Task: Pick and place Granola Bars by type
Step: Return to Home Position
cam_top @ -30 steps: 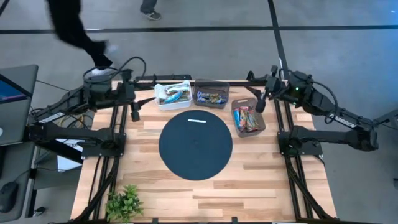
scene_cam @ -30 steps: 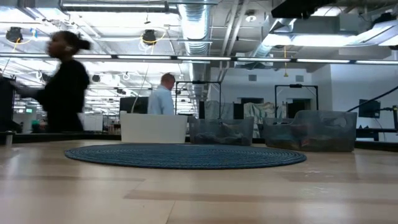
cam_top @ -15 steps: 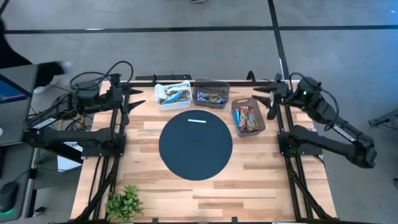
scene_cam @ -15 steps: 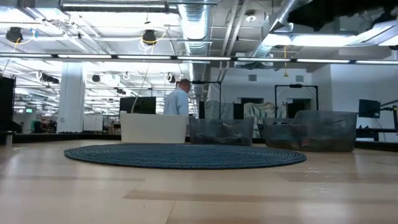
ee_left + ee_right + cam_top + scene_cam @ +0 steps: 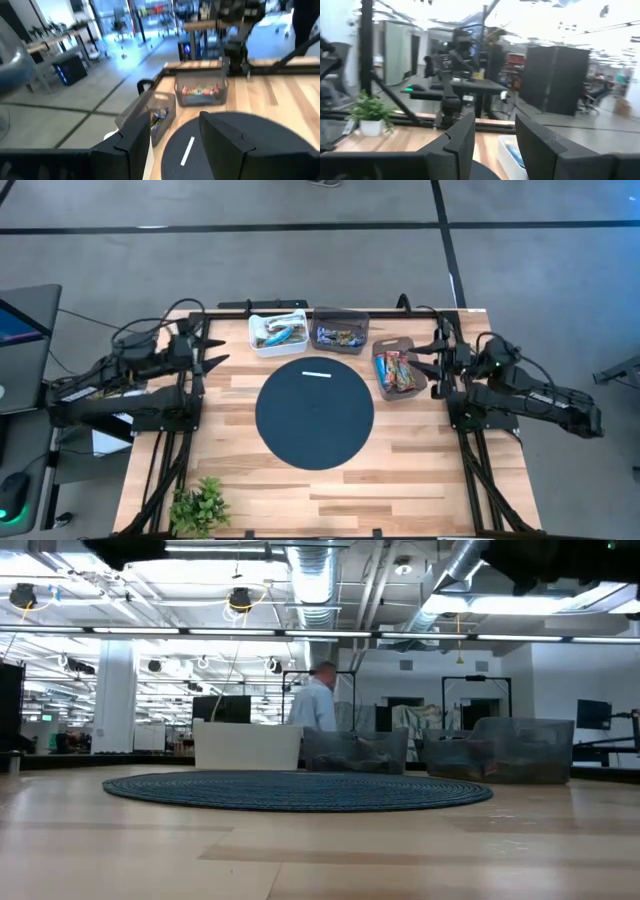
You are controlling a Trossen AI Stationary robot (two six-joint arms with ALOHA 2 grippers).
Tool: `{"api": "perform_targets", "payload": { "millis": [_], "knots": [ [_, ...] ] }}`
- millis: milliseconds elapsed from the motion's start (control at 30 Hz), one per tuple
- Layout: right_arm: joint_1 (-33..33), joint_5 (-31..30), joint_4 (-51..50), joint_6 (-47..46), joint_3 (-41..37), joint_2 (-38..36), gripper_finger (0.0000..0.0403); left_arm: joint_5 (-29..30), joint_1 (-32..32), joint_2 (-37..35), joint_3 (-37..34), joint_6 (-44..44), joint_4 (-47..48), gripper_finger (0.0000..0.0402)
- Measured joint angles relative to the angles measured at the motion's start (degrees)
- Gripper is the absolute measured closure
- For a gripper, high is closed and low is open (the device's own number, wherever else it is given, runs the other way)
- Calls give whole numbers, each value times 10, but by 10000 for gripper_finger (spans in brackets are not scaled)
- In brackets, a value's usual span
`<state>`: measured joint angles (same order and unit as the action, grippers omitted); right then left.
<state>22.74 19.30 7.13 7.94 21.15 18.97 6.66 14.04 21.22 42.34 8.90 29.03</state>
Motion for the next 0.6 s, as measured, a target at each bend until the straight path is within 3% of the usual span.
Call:
{"api": "perform_targets", "payload": {
  "millis": [133, 400, 600],
  "knots": [
    [-38, -59, 2, 0, -39, -43, 269, 0, 0, -75, -43, -13, -8, 238],
    [-93, -104, 48, -5, -110, -95, 269, 2, 0, -207, -140, -63, -69, 238],
    [-129, -122, 48, -5, -121, -96, 269, 5, 0, -193, -200, -77, -166, 238]
  ]
}}
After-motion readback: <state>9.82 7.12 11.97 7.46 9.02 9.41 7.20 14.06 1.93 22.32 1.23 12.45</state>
